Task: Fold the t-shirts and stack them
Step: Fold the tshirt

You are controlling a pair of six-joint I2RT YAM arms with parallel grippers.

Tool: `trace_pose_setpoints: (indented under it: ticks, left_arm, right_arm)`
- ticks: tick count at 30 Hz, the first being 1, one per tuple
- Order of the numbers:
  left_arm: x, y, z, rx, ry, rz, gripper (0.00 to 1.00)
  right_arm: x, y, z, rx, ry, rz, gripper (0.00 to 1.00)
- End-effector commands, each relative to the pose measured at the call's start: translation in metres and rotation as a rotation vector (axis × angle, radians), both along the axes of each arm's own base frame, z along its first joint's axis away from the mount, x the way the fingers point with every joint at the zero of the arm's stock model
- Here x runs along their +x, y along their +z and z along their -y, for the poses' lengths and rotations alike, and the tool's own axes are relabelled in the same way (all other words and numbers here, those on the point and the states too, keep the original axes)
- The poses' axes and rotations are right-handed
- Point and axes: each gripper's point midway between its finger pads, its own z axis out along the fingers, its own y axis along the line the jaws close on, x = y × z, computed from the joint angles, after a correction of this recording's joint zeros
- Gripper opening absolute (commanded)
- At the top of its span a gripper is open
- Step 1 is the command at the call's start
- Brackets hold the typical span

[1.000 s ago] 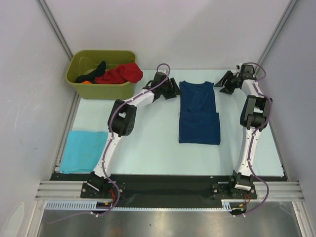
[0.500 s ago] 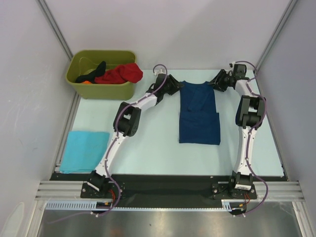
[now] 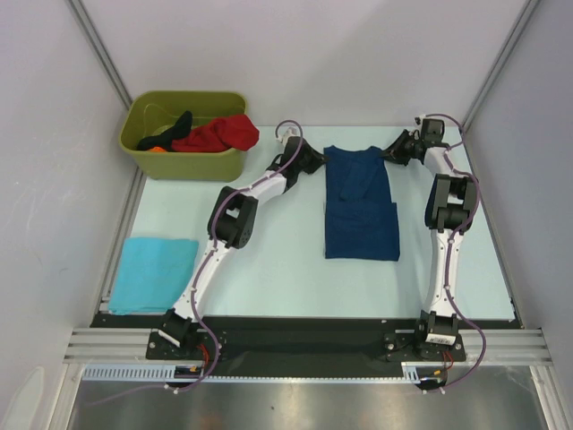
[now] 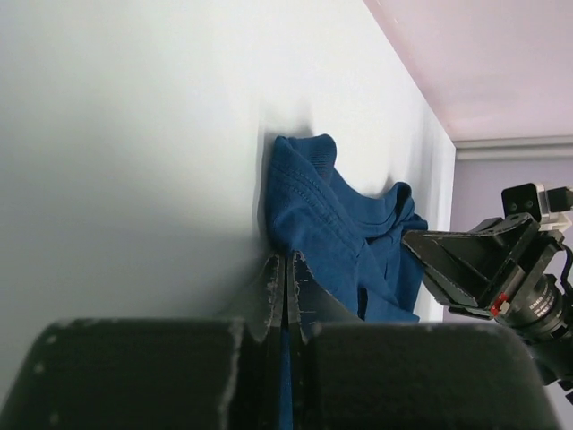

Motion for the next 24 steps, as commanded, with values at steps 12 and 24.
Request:
trace_pose_setpoints:
  ticks: [12, 24]
  left_arm:
    - [0.047, 0.059, -0.047, 0.061, 0.087, 0.159, 0.36]
    - [-0.107, 0.166, -0.082, 0.384, -0.109, 0.146, 0.63]
  right_arm:
    - [0.037, 0.016, -0.033, 0.091, -0.047, 0.048, 0.32]
    - [-0.081, 0.076, 0.099, -0.291, -0.257, -0.267, 0.69]
